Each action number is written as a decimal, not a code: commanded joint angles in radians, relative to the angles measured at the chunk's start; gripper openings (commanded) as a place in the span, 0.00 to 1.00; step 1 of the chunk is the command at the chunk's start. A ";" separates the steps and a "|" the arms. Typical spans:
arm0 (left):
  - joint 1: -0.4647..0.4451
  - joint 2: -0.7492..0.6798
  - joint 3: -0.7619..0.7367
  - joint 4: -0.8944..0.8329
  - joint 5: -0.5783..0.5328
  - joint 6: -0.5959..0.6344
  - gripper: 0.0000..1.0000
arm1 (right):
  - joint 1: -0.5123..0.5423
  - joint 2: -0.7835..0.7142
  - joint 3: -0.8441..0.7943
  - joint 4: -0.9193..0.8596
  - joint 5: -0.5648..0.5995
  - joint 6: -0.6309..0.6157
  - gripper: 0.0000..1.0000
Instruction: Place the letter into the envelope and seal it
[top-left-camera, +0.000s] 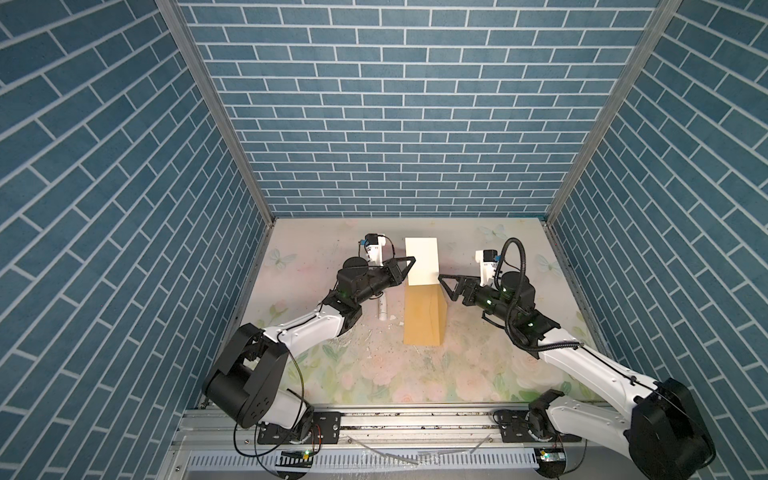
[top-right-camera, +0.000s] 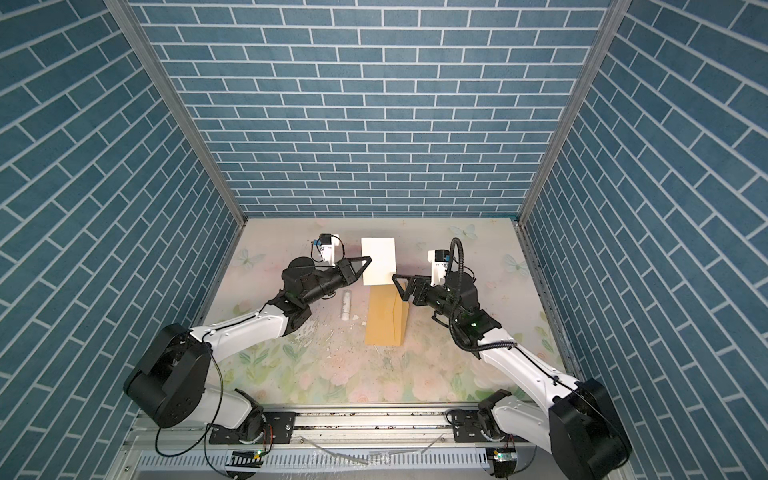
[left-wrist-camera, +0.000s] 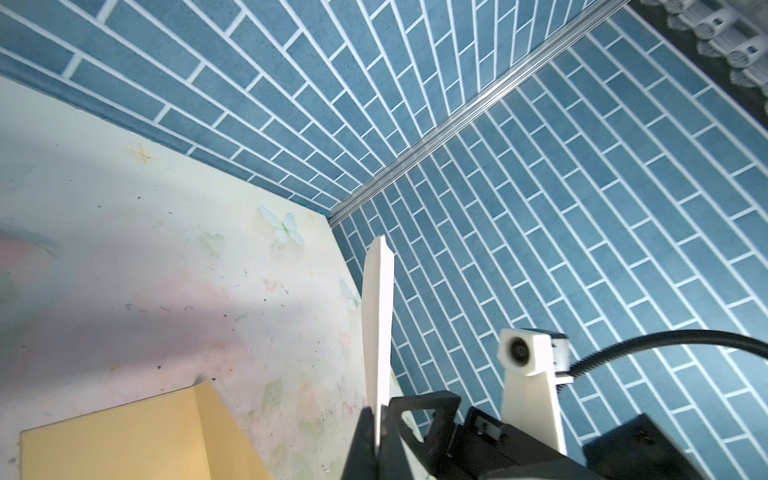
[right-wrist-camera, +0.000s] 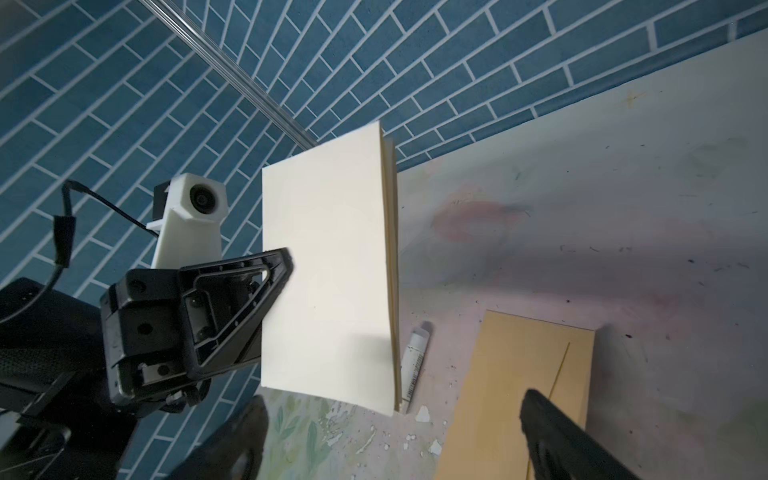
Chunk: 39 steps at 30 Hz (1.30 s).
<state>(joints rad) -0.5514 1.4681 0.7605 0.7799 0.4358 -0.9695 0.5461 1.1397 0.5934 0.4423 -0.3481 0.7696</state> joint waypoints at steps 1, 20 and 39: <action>0.007 -0.011 0.004 0.102 0.044 -0.074 0.00 | -0.011 0.039 -0.018 0.227 -0.135 0.137 0.94; 0.006 0.019 -0.039 0.223 0.076 -0.164 0.00 | -0.018 0.290 0.018 0.653 -0.221 0.393 0.33; 0.005 -0.018 -0.034 -0.120 0.033 0.134 0.44 | -0.017 0.209 0.027 0.270 -0.147 0.209 0.00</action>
<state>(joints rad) -0.5472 1.4837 0.7212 0.7925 0.4839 -0.9565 0.5316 1.4094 0.5915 0.8764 -0.5323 1.0855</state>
